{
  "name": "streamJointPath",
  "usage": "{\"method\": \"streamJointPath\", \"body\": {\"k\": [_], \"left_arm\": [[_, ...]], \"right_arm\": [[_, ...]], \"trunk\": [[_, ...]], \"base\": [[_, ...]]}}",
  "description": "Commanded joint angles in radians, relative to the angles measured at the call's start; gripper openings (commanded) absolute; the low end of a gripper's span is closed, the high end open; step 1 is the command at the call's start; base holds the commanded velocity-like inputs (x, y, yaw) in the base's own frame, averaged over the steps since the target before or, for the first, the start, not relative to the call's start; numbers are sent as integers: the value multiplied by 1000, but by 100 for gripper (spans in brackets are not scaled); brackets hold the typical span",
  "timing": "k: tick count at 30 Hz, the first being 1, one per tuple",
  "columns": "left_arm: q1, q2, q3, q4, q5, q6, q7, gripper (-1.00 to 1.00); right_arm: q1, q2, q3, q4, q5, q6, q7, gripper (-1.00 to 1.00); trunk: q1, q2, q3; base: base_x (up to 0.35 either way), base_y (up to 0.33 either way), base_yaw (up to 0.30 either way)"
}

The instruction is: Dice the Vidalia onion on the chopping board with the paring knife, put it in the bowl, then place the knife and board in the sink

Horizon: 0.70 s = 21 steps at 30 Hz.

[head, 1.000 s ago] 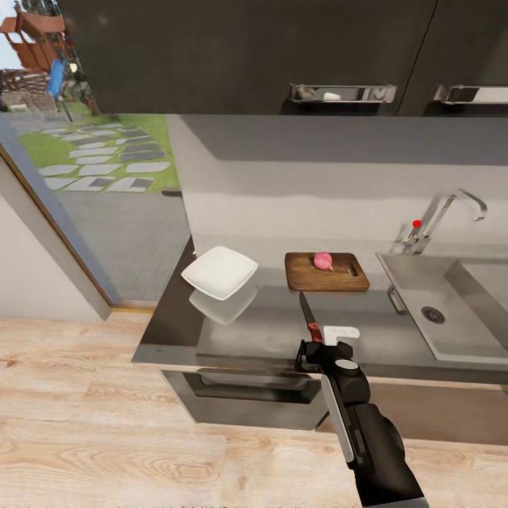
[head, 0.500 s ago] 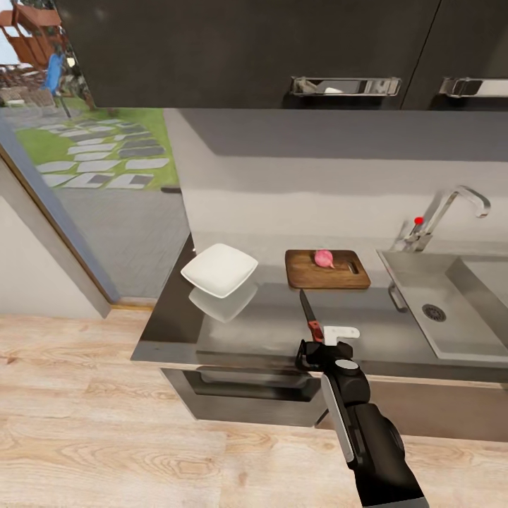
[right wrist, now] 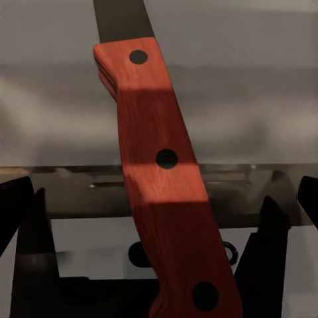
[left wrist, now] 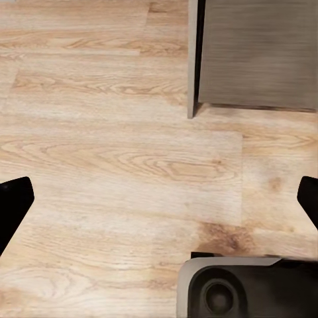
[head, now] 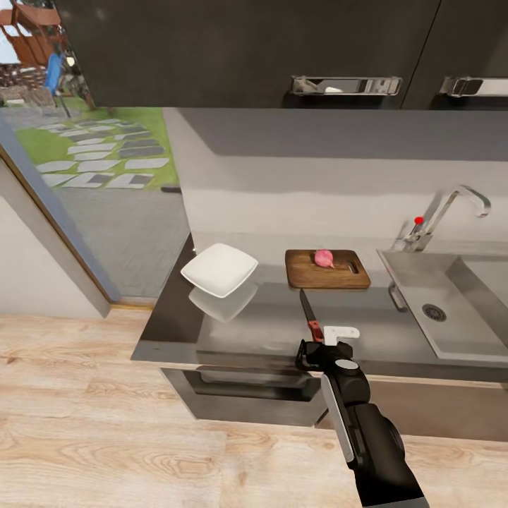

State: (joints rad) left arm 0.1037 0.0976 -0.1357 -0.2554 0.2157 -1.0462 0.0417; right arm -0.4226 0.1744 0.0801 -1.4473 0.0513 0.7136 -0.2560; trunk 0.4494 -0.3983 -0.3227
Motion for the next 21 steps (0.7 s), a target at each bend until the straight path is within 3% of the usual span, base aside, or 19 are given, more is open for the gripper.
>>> {"method": "streamJointPath", "body": {"k": [1,21], "left_arm": [[1,1,-8,-2,7,-1,4,100],[2,1,-8,0,5,3,1,100]], "right_arm": [[-1,0,1,-1,6,7,-2,100],[-2,0,4,-1,2,6,-2,100]], "trunk": [[1,-2,-2],[1,-2,-4]], "base": [[0,0,0],[0,0,0]]}}
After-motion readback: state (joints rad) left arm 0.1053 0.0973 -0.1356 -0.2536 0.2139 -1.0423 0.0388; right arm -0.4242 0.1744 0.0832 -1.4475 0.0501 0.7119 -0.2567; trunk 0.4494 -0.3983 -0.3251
